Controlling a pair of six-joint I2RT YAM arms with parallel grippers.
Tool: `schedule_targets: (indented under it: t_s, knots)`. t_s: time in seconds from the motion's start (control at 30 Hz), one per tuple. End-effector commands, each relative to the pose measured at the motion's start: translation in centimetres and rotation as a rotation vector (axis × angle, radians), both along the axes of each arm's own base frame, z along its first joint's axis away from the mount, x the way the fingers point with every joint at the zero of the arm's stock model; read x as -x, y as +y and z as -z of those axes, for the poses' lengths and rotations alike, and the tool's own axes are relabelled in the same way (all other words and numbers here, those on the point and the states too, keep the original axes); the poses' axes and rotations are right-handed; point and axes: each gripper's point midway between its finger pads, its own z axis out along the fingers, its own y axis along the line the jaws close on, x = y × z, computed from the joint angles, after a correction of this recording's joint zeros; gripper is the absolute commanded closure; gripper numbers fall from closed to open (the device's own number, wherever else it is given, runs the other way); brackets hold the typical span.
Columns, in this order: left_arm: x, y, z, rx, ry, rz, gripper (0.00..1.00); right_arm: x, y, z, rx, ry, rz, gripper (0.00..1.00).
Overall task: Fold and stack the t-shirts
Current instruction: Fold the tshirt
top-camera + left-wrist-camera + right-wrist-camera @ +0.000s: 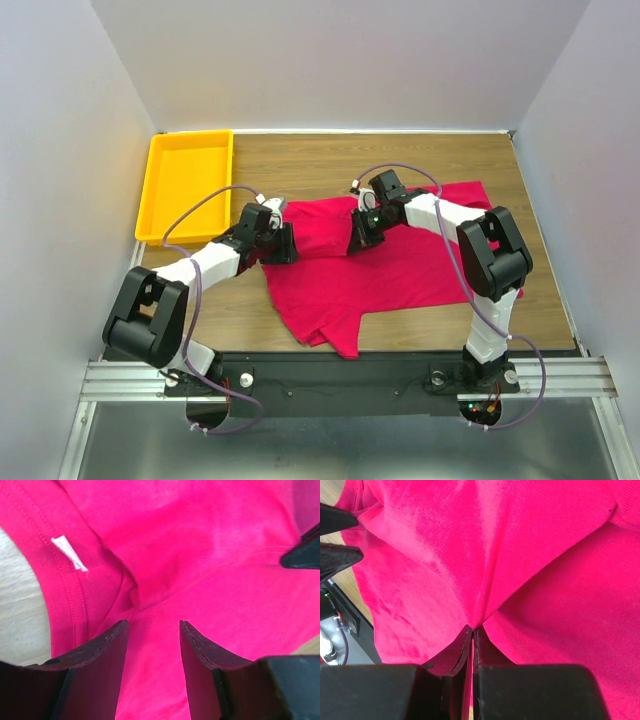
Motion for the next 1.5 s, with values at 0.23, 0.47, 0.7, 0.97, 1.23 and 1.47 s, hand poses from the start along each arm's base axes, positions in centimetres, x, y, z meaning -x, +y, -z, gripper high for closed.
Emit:
schedule_targets:
  t_s: [0.23,0.47,0.7,0.97,1.23,1.47]
  knots:
    - [-1.9,-1.4,0.5,0.046,-0.016,-0.004,0.51,-1.0,0.5,-1.9,-0.042,-0.035,-0.003,0.96]
    - [-1.8,-2.2,0.2,0.075,-0.021,0.032,0.66,-0.9,0.5,-1.7,-0.044,-0.029,-0.005,0.96]
    - [-1.4,-2.7,-0.3,0.105,-0.022,0.067,0.96,-1.0,0.5,-1.8,-0.043,-0.033,-0.007,0.96]
    - [0.5,-3.6,-2.2,0.169,-0.001,0.136,1.00,-1.5,0.1,-2.2,-0.028,-0.073,-0.004,0.96]
    - [2.2,-4.1,-1.8,0.208,0.080,0.183,1.00,-1.8,-0.4,-2.3,-0.019,-0.090,-0.004,0.96]
    - [2.2,-4.6,-1.4,0.227,0.107,0.198,1.00,-2.0,-1.0,-3.0,-0.032,-0.110,-0.013,0.96]
